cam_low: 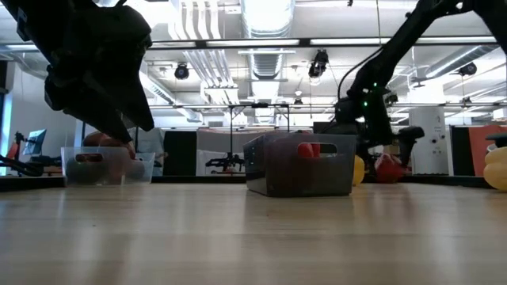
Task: Sort produce into baskets
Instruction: Put the red bell pepper into the top black transparent bin
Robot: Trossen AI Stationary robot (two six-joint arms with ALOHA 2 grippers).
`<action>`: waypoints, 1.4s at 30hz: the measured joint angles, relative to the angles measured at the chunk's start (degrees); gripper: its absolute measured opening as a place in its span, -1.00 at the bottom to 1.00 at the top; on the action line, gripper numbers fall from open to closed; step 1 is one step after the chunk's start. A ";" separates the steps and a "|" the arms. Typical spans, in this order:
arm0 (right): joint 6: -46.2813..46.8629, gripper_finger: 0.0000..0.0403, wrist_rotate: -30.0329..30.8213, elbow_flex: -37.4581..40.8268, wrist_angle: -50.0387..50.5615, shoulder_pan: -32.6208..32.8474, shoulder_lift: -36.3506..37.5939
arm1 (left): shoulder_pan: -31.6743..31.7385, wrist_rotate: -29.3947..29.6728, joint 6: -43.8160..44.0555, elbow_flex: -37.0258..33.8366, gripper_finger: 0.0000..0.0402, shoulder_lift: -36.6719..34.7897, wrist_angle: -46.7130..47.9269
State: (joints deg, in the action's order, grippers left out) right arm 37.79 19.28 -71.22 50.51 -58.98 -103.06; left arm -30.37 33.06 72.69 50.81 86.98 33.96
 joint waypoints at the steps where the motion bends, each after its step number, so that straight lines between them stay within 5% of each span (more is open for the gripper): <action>1: -0.74 0.82 -0.66 0.02 -0.30 -0.02 -0.50 | 0.00 0.00 -0.03 -0.06 0.61 0.00 -0.06; 13: -5.34 0.40 -2.26 -0.32 -0.67 0.21 0.13 | 0.00 -0.37 -0.38 -0.49 0.61 0.00 -0.14; 20: -10.63 0.39 -2.63 -0.59 5.67 5.72 7.21 | 0.00 -0.37 -0.73 -0.45 0.61 -0.02 -0.53; 25: -10.83 0.39 -3.28 -0.64 12.91 16.68 16.83 | 0.00 0.35 -3.92 -0.25 0.61 -0.04 -1.03; 30: -1.31 0.39 -12.67 -0.59 15.18 31.57 23.14 | 0.00 2.46 -7.45 -0.25 0.61 -0.04 -2.26; 37: 10.58 0.39 -20.07 -0.48 8.58 49.38 19.46 | 0.00 3.93 -10.89 -0.25 0.61 -0.04 -5.12; 42: 15.45 0.42 -22.68 -2.12 3.06 55.92 14.22 | -0.89 3.76 -10.54 -0.25 0.61 -0.04 -5.31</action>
State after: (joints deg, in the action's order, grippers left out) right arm 53.24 -3.40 -73.34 53.57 -3.06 -88.84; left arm -31.26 36.82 62.15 50.57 86.94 28.65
